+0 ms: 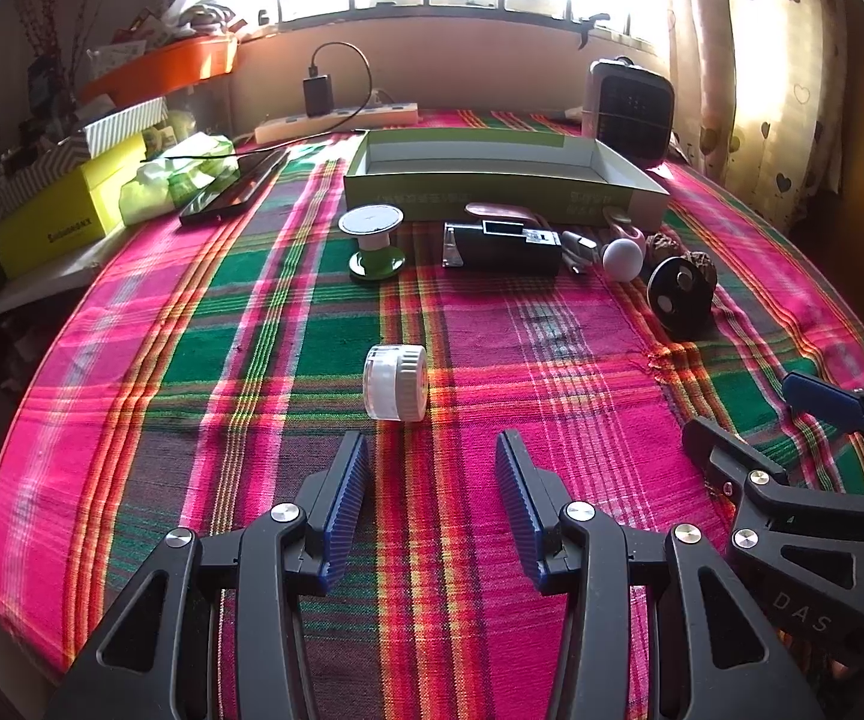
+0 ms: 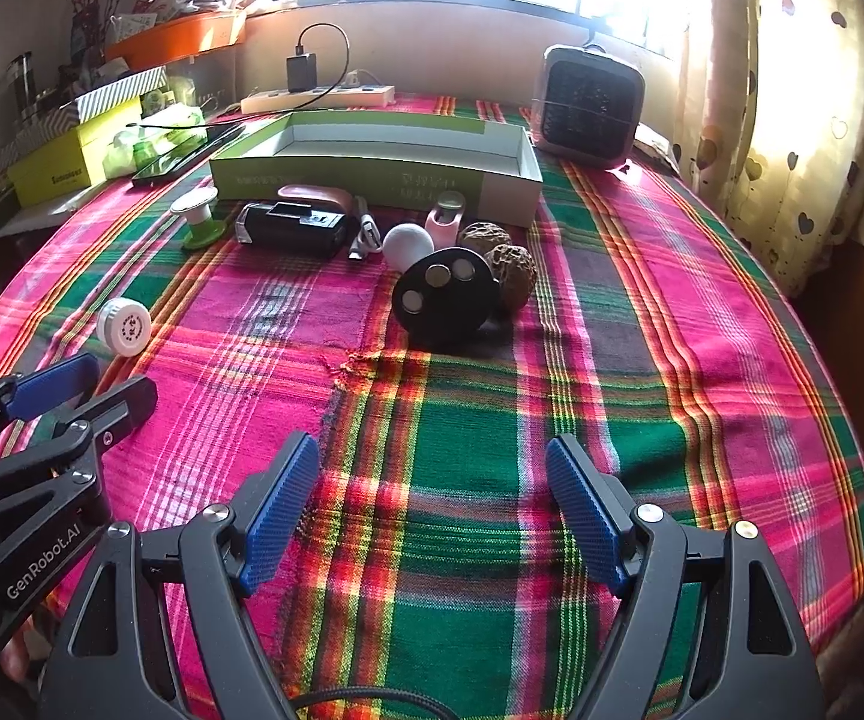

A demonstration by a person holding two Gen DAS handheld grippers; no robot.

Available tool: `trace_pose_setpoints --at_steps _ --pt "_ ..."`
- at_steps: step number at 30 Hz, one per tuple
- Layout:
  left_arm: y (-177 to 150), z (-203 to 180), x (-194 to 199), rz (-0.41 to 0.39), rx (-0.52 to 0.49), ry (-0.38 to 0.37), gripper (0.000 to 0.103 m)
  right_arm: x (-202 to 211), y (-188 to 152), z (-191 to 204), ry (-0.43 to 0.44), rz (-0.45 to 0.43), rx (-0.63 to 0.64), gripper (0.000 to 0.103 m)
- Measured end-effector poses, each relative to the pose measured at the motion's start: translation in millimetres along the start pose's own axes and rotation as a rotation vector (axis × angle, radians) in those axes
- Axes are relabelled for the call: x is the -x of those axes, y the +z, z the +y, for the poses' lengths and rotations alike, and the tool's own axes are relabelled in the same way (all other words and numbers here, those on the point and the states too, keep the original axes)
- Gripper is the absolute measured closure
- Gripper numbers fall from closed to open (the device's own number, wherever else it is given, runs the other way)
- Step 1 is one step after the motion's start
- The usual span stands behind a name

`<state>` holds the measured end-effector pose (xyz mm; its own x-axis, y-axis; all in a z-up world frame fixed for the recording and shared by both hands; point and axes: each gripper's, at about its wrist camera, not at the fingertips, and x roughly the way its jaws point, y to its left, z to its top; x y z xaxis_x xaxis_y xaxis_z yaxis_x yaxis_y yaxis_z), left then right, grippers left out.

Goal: Organize objects

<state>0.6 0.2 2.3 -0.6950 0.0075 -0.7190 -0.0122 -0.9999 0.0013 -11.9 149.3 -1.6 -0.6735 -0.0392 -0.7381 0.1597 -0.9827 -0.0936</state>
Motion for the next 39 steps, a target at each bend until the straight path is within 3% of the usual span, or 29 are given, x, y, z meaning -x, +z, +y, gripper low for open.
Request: trace_pose_setpoints --at_steps 10,20,39 --pt "-1 -1 -1 0.002 -0.003 0.002 0.061 0 0 0 0.008 -0.001 -0.002 0.025" --pt "-2 2 -1 0.019 -0.025 -0.021 0.061 -3 -2 -10 0.094 -0.008 -0.022 0.025" --pt "6 1 -3 0.035 -0.01 0.006 0.061 -8 1 -10 0.105 -0.016 -0.008 0.025"
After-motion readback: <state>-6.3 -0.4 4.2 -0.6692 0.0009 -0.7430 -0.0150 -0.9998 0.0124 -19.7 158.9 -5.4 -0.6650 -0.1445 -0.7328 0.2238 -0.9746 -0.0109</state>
